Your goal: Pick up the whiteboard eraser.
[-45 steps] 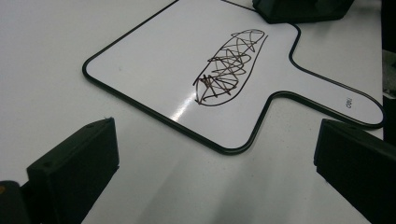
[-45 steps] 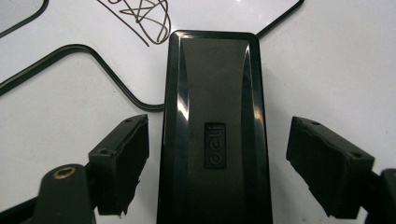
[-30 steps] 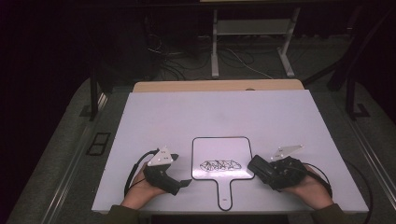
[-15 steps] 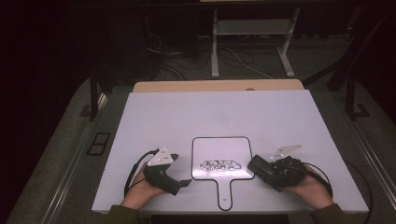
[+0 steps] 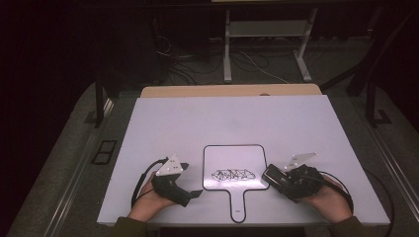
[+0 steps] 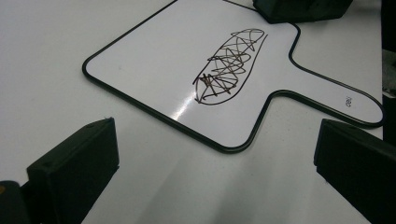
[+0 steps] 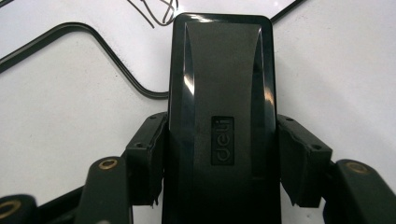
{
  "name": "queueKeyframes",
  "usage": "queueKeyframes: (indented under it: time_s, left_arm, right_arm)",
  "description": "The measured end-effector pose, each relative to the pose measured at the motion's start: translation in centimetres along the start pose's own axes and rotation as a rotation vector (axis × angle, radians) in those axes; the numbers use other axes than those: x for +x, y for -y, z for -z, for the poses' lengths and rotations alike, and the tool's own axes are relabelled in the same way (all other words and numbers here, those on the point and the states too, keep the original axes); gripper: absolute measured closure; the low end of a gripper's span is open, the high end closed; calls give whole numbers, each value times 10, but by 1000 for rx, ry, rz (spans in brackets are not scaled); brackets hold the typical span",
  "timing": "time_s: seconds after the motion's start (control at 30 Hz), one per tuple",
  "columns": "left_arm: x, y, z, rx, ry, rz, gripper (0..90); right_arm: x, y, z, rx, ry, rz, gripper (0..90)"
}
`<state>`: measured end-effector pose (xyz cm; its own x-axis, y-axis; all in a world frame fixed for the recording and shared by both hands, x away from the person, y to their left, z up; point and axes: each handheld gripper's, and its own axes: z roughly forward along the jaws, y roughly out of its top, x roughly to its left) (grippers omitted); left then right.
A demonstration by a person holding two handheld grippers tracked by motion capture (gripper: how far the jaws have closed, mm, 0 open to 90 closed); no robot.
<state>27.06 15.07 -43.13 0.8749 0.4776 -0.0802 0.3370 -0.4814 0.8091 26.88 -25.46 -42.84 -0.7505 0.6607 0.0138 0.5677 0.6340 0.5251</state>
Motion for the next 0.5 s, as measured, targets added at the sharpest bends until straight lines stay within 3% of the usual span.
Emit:
queueKeyframes:
  time_s: [0.2,0.5]
  left_arm:
    - [0,0,0,3,1,-6,0]
    - [0,0,0,1,4,-10,0]
  right_arm:
    - [-3,-1,0,11,-24,-7,388]
    - [-7,0,3,-28,-48,-9,389]
